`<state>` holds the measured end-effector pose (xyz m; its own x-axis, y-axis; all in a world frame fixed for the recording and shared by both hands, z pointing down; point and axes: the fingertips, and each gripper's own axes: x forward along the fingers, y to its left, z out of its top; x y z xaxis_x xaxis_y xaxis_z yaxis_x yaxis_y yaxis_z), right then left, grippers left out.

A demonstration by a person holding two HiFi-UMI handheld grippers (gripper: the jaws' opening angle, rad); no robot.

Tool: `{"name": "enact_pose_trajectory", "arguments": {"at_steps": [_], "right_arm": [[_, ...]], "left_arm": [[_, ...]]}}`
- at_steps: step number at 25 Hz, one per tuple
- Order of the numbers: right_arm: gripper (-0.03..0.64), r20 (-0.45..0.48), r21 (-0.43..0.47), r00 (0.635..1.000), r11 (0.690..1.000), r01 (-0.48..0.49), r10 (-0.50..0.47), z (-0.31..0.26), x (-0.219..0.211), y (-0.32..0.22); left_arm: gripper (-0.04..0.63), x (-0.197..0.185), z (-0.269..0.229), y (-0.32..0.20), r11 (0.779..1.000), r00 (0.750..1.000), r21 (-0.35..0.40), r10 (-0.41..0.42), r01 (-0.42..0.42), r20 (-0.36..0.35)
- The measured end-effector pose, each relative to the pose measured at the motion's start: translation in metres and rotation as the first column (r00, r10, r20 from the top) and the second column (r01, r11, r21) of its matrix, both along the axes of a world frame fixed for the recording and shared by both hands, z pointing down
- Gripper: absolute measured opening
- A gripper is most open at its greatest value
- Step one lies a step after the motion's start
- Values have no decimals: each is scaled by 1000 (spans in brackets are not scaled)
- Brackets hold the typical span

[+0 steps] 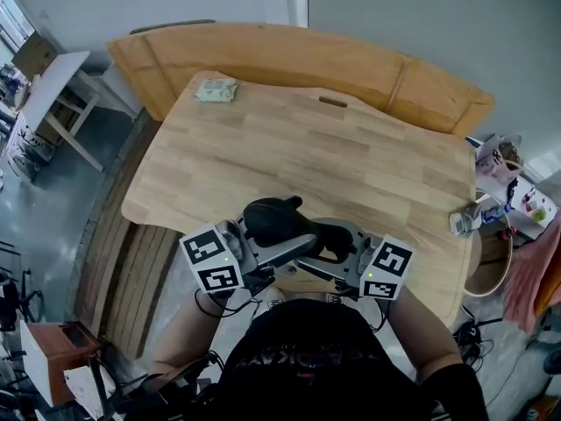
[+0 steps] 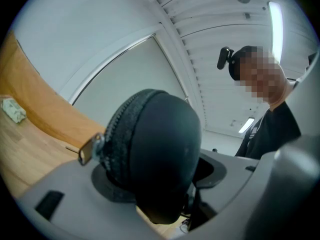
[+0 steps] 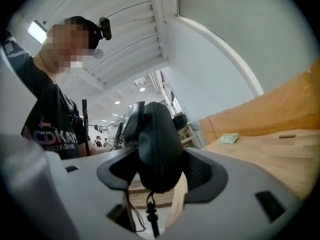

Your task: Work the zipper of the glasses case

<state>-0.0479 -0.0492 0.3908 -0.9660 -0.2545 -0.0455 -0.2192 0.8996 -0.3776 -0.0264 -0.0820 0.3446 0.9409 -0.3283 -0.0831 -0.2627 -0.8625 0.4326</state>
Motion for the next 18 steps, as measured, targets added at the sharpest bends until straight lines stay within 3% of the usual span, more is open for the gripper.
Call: {"name": "enact_pose_trajectory", "arguments": {"at_steps": [6,13,18], "right_arm": [[278,-17,35,999,999,-34,35,0,9,1],[278,30,0,998,998,-55,55,1,31,1],[277,112,-70,986,991,-116,124,-3,64,-10]], "left_arm": [[314,5,3,3,1000,1000,-15,25,-25,-4],[333,8,5,4,999,999,17,37,-38,29],[337,-10,4,-6,999,999,-8,-32,32,-9]]}}
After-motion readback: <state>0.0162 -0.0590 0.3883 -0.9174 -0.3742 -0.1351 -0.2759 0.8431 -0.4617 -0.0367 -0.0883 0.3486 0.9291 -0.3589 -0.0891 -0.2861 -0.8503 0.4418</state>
